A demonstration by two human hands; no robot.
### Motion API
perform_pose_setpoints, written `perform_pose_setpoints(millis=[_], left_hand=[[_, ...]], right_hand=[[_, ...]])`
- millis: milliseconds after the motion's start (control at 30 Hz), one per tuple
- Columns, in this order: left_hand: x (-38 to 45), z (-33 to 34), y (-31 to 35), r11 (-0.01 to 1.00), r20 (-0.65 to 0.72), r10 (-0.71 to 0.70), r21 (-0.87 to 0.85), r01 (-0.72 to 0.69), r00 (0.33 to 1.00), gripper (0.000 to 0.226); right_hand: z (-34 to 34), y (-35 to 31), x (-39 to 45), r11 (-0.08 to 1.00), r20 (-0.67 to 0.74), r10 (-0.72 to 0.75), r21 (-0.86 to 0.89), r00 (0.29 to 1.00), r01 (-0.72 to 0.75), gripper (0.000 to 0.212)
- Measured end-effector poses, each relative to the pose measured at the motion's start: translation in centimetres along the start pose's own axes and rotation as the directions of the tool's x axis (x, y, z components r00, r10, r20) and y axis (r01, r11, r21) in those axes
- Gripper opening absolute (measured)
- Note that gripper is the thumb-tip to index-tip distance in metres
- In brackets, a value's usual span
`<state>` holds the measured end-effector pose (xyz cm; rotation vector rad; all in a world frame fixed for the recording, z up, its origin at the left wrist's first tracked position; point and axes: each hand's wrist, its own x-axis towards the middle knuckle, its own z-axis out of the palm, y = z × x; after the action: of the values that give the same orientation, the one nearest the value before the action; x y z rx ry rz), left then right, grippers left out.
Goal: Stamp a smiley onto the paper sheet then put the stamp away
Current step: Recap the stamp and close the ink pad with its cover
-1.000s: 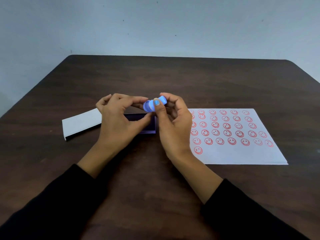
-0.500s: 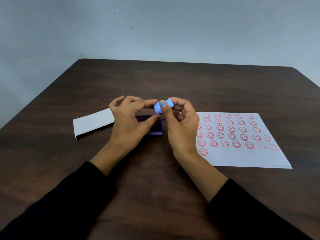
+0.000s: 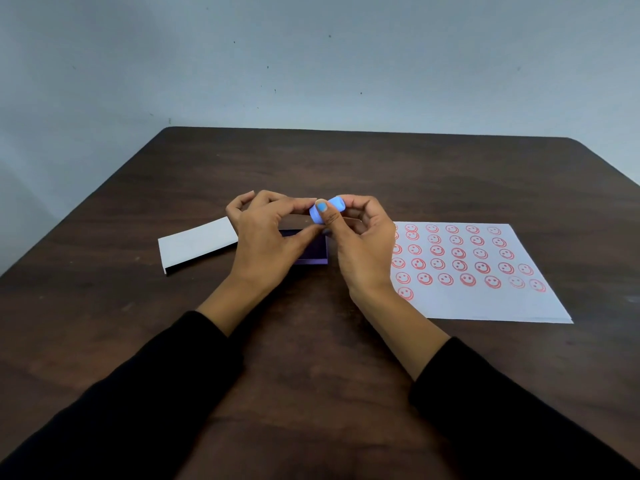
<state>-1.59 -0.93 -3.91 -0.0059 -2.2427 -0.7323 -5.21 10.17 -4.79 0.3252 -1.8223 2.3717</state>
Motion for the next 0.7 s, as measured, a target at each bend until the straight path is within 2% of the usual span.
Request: perform_pose_setpoints(millis=[167, 300, 400, 700], left_hand=[[0.00, 0.13, -0.05, 1.000, -0.011, 0.005, 0.000, -0.005, 1.000, 0.029], [0.01, 0.25, 0.30, 1.000, -0.029, 0.011, 0.005, -0.011, 1.000, 0.026], [-0.03, 0.32, 0.49, 1.000, -0.037, 0.004, 0.003, -0.004, 0.999, 0.027], [-0.16, 0.23, 0.26, 0.998, -0.058, -0.021, -0.052, 0.018, 0.998, 0.027]], right_hand=[[0.03, 0.00, 0.02, 1.000, 0.021, -0.001, 0.001, 1.000, 0.001, 0.015], [0.10, -0.01, -0.05, 0.999, -0.028, 0.006, -0.054, 1.000, -0.007, 0.022], [0.05, -0.08, -0.16, 0.996, -0.050, -0.033, -0.086, 0.998, 0.028, 0.014], [-0.87, -0.45, -0.07, 0.997, 0.025, -0.028, -0.074, 0.999, 0.030, 0.015]])
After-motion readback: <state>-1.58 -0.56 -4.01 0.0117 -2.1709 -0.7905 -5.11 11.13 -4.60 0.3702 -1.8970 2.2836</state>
